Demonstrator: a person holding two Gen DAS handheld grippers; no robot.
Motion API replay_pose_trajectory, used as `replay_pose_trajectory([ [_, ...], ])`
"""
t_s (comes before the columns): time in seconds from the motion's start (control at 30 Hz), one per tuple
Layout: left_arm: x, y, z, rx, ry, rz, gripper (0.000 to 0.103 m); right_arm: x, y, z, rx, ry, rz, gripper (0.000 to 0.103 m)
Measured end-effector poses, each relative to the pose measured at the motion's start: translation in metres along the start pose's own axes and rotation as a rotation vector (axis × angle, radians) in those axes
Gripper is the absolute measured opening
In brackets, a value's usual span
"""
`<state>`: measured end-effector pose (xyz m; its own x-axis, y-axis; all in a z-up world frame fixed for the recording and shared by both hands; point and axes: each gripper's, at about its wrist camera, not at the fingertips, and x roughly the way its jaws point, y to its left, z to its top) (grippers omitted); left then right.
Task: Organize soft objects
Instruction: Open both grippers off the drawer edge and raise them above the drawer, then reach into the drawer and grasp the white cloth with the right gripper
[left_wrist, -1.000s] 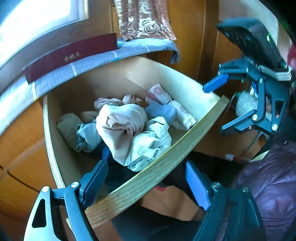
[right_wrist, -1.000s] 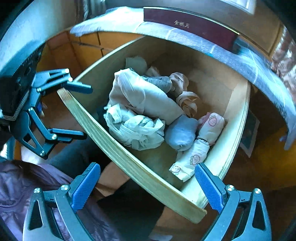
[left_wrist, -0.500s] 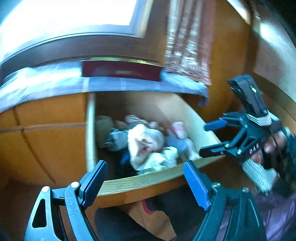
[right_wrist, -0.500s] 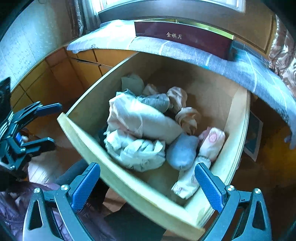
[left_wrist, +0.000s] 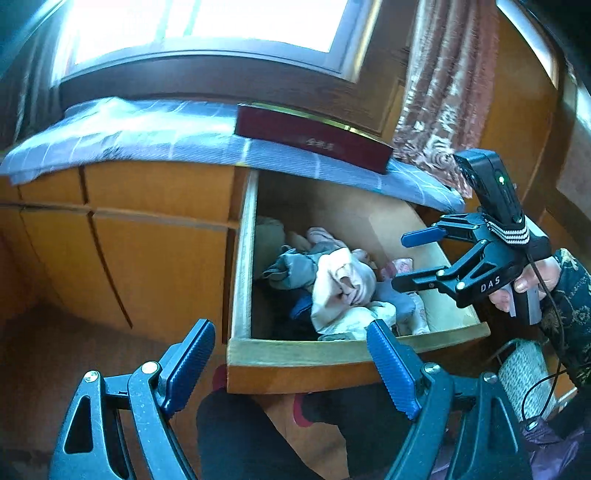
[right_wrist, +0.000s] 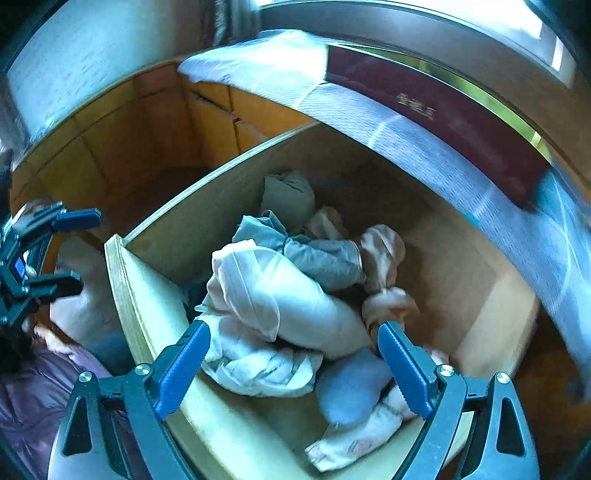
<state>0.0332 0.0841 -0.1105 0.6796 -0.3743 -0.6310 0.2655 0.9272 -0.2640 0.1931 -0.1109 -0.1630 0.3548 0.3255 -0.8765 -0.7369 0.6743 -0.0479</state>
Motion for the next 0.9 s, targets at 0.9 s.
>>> replay_pose_trajectory([
  [0.9, -0.003, 0.009, -0.005, -0.082, 0.035, 0.025, 0.085, 0.092, 0.001, 0.031, -0.264, 0.205, 0.174, 0.068],
])
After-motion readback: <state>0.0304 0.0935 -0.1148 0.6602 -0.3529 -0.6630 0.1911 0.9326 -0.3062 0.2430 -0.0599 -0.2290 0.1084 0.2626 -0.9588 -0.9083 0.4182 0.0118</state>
